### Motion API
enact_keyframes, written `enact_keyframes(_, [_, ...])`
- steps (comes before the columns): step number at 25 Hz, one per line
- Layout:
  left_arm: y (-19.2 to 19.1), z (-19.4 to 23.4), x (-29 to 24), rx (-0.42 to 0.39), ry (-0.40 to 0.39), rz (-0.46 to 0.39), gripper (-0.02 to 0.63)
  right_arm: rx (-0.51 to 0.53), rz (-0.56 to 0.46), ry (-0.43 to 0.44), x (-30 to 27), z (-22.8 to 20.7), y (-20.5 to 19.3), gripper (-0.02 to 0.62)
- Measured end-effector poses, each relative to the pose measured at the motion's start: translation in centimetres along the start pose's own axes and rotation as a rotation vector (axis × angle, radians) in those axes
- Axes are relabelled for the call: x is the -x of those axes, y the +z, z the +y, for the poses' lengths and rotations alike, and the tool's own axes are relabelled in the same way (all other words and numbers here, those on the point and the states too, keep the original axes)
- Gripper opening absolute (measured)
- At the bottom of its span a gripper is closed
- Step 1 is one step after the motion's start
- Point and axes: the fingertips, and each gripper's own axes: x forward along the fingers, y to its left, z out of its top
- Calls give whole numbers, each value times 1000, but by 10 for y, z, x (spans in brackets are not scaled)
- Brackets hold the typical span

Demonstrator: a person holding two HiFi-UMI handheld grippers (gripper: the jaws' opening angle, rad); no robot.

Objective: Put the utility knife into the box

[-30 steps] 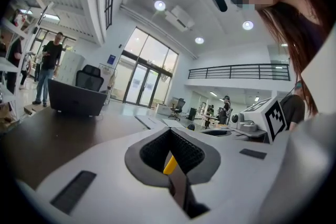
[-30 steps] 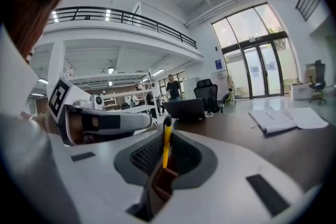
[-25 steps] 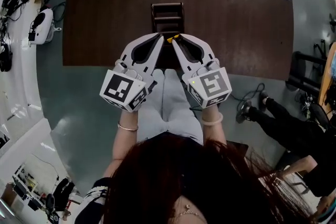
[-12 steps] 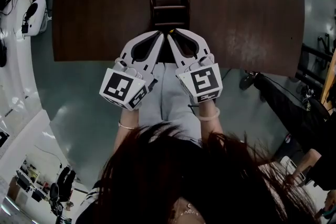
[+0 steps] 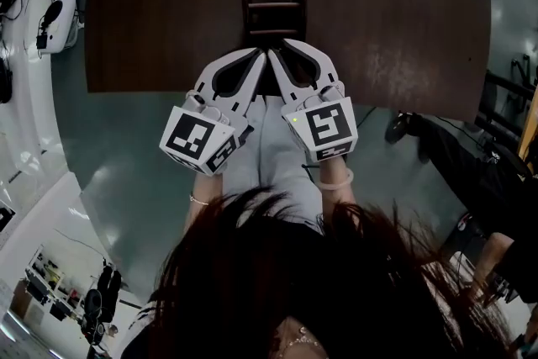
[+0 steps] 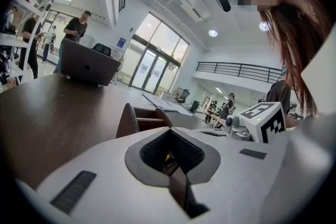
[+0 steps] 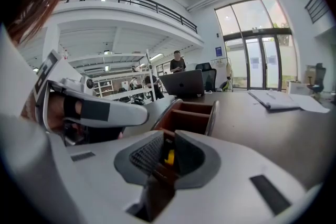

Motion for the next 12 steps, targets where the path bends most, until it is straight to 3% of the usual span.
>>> enact_keyframes(6, [25,-12,7,-30,-13,-32,0,25,-53,-27,16,-4,33,55])
enact_keyframes(12, [74,-26,16,-97,-48,-89,0,77,-138,-60,32,-1,89,54])
